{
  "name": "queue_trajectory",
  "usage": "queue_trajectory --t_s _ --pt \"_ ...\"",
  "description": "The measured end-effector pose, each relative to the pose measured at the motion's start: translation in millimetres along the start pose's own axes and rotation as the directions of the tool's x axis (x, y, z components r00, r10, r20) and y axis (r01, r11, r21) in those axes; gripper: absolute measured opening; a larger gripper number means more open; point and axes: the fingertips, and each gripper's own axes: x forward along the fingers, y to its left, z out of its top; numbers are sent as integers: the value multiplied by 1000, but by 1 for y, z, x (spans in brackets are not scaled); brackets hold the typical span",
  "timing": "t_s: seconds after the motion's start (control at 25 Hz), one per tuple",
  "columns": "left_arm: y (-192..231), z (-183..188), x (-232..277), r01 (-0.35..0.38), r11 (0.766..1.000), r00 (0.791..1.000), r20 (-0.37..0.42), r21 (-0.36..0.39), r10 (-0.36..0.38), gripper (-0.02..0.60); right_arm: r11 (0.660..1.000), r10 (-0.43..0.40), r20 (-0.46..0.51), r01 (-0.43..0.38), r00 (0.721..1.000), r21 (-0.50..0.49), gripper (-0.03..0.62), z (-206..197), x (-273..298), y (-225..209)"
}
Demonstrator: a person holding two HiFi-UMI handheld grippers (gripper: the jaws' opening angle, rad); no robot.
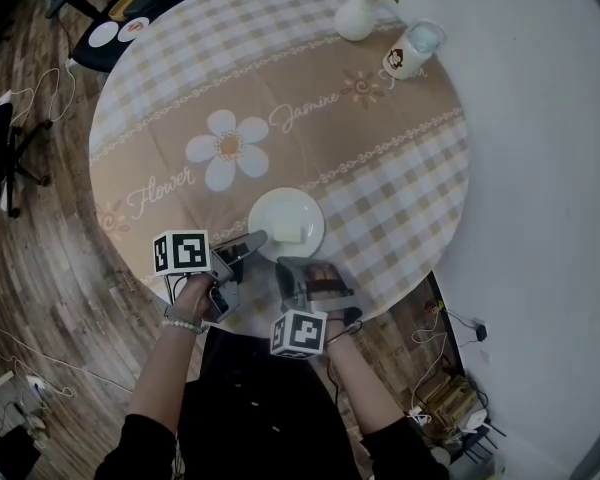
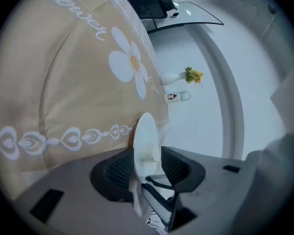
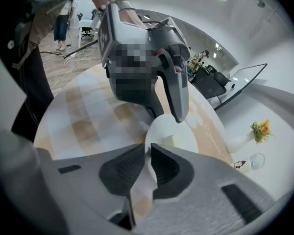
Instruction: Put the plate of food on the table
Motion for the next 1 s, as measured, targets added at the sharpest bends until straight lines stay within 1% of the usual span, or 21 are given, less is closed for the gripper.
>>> queue_trajectory --t_s 0.2,0.36,0.44,0.52,0.6,0.68,0.72,0.8,0.88,0.92,1.0 --pt "4 -6 -17 -17 999 1000 -15 30 18 146 1000 12 -2 -12 1000 6 31 2 4 1" --pt "-2 -6 -26 -1 998 1000 -17 69 3 139 999 26 3 -26 1000 33 31 2 6 1" --pt "-4 -6 -30 -1 995 1000 -13 100 3 113 997 40 16 -41 999 71 31 2 6 1" --pt "-6 -5 -33 -18 988 1000 4 150 17 87 989 69 43 -74 997 131 31 3 6 1" --pt "-7 -3 -37 -49 975 998 34 215 43 47 977 97 74 -109 993 182 57 4 4 1" --pt "-10 1 -41 -80 954 995 72 288 62 21 969 104 108 -125 989 213 67 7 -1 1" --pt "-13 5 -45 -98 937 993 98 334 69 14 968 96 127 -123 987 220 67 9 -3 0" --pt "-22 14 -52 -139 890 986 146 434 83 6 965 62 171 -103 983 240 61 17 -10 -5" --pt "-34 20 -57 -168 842 980 182 513 85 5 951 12 216 -77 976 298 30 23 -20 -15" --pt "-42 23 -59 -184 819 975 209 543 80 5 937 -14 236 -70 972 343 18 26 -26 -20" --pt "-57 29 -68 -223 773 960 272 594 67 5 894 -59 272 -70 961 442 14 30 -38 -30"
